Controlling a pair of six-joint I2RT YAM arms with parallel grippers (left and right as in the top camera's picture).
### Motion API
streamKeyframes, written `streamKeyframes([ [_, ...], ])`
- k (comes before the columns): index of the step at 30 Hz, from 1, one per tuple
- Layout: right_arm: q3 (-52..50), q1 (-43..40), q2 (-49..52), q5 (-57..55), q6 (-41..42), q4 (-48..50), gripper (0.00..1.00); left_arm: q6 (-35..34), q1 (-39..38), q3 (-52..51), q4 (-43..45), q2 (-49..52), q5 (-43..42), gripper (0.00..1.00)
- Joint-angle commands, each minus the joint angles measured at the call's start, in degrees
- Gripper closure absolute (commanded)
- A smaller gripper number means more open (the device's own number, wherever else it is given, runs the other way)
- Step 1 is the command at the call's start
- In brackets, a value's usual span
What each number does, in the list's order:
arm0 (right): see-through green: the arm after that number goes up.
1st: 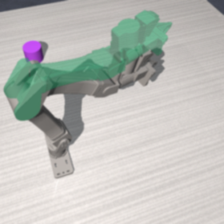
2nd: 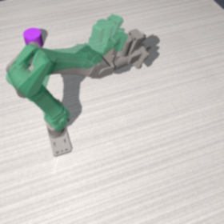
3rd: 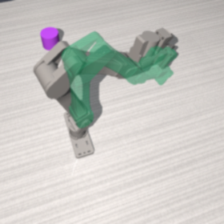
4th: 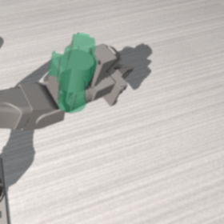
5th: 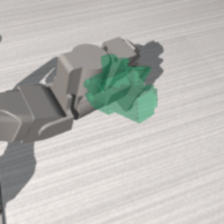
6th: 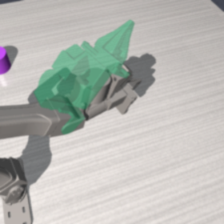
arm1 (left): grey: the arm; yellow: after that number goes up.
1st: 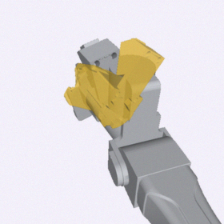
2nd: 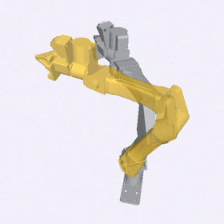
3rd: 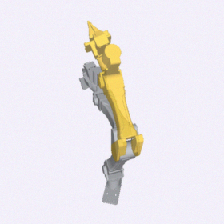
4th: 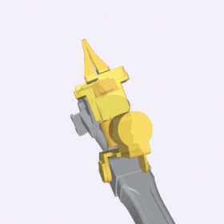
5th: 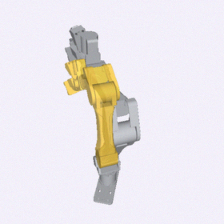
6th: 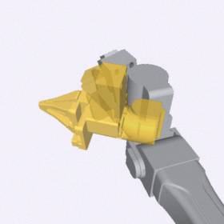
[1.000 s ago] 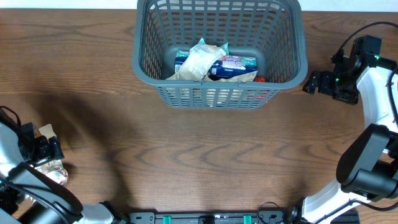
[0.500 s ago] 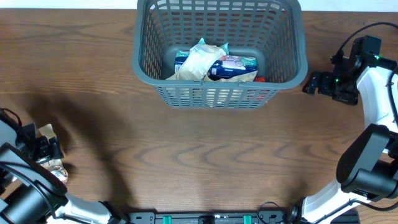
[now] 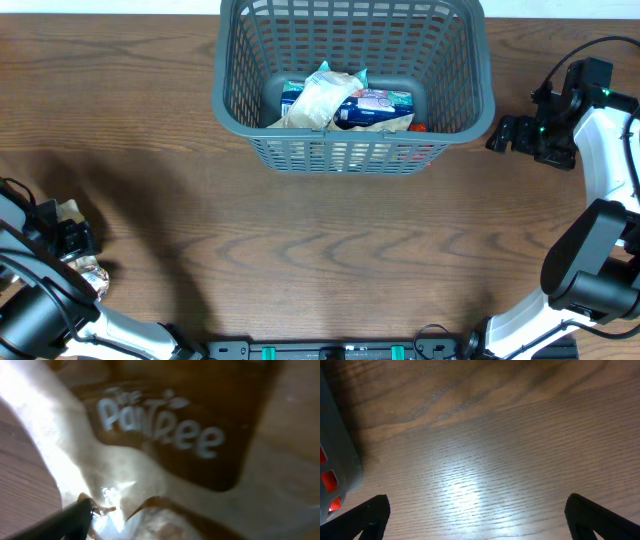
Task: Pack container
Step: 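Reach the left gripper to the last Pantree pouch at the left edge and grasp it, then lift the Pantree pouch with the left gripper and drop it into the basket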
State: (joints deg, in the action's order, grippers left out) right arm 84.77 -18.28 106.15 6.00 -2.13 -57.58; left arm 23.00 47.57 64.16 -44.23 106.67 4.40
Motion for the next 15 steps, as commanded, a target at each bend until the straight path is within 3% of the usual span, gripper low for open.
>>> streamKeyframes([
  [1, -0.09, 0.48, -0.07, 0.42, -0.74, -0.07, 0.01, -1.22, 0.26, -0.20, 0.63, 2.32, -1.53, 0.37],
  [5, -0.09, 0.48, -0.07, 0.42, -0.74, -0.09, 0.01, -1.25, 0.26, -0.20, 0.61, 2.32, -4.26, 0.56],
  [8, -0.09, 0.48, -0.07, 0.42, -0.72, -0.20, 0.01, -1.25, 0.26, -0.20, 0.22, 2.32, -5.44, 0.89],
  [9, -0.09, 0.48, -0.07, 0.42, -0.72, -0.28, 0.01, -1.27, 0.24, -0.20, 0.15, 2.32, -5.51, 0.94],
  [15, -0.09, 0.48, -0.07, 0.42, -0.72, -0.79, 0.01, -1.27, 0.24, -0.17, -0.48, 2.29, -9.35, 0.94],
])
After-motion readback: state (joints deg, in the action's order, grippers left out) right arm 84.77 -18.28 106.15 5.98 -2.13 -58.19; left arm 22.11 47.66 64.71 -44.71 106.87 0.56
